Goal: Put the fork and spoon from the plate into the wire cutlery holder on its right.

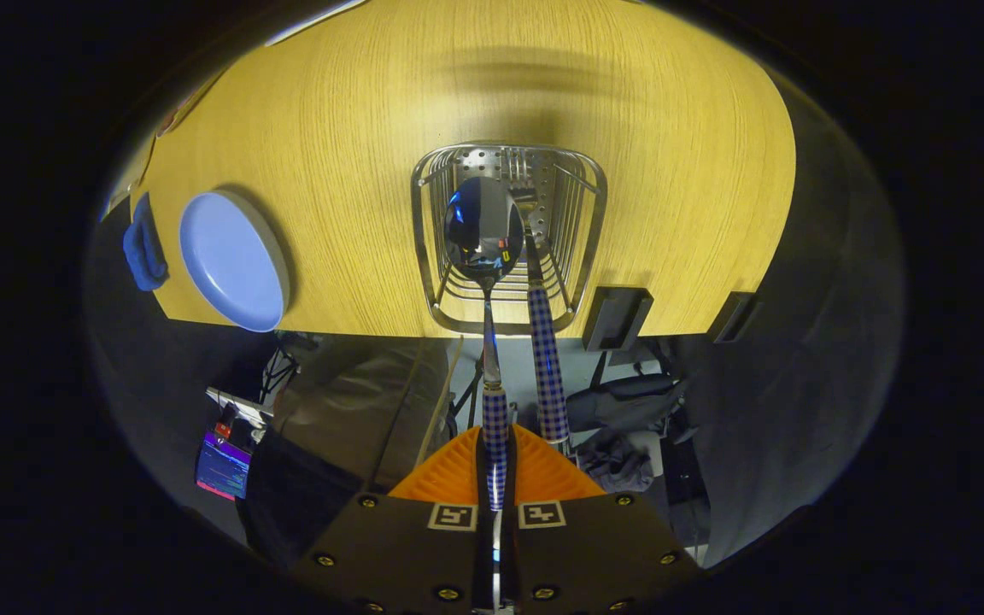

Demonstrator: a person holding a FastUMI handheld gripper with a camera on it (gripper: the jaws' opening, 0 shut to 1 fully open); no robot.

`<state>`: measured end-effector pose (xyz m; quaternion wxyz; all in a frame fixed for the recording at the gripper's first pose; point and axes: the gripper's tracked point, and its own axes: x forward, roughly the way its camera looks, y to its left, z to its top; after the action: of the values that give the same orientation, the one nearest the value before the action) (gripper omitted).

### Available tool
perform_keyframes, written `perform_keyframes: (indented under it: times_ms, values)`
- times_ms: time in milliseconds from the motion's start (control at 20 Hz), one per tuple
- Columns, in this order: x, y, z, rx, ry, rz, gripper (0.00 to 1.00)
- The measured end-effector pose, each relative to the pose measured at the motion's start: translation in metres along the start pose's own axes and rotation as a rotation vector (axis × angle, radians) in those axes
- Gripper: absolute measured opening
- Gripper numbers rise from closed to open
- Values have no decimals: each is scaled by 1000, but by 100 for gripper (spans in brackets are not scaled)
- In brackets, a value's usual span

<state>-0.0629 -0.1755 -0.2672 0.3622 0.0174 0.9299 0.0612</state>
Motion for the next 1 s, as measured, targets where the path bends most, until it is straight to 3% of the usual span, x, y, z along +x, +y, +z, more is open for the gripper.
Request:
perform_keyframes:
  times_ms: [500, 1000]
  values:
    - [2, -2, 25, -39, 129, -82, 3]
    - [-4, -5, 44, -82, 97, -122, 11]
